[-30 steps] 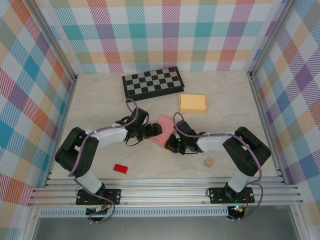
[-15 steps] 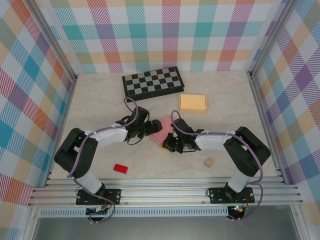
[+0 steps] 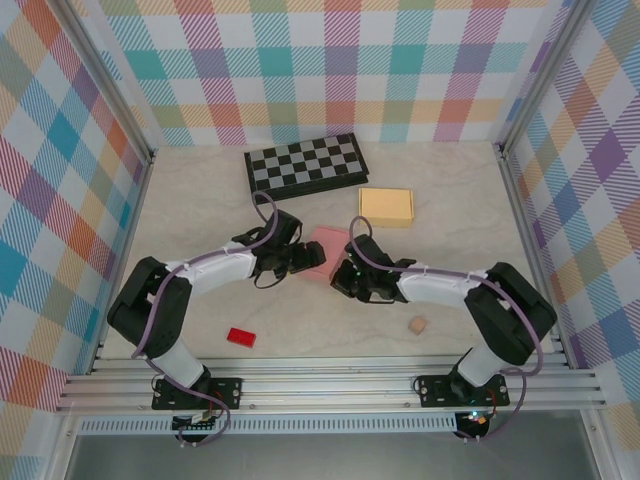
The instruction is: Fold the paper box
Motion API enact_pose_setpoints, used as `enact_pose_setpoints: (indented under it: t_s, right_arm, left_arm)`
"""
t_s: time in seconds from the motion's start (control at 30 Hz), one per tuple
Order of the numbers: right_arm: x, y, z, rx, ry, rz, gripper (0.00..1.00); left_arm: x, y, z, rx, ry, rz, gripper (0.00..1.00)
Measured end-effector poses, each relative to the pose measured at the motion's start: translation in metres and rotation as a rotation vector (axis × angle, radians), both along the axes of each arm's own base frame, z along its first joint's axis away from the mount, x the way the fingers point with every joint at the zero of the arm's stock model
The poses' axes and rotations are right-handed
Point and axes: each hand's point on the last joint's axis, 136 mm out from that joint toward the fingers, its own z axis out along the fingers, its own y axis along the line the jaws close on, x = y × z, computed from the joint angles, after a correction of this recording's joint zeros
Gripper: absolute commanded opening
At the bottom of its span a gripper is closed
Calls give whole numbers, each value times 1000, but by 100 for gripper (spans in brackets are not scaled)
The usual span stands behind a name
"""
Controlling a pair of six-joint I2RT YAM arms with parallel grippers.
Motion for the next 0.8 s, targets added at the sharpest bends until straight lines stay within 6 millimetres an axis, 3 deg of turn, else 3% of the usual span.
enact_pose_setpoints:
  t_s: [0.2,0.37,0.43,0.6,0.7,0.8]
  right_arm:
    - [-6,-24,29,-65,-88,35,25]
    - [-3,-53,48,-190,-165,115,47]
    - [11,-59,64,-237,-207,164,52]
    - [78,-59,112,-335,-366,293,62]
    - [105,-60,111,-373,-408,378,64]
    - [124,-60,89,-406,-399,480,64]
  left_arm:
    - [25,18,22,-5,-23,35,82]
    - [22,36,38,11,-36,67,82]
    - [15,40,47,-9,-52,84,82]
    - [-24,53,44,-64,-34,170,83]
    - [-42,46,32,-85,-12,190,84]
    - [-48,33,21,-120,3,202,83]
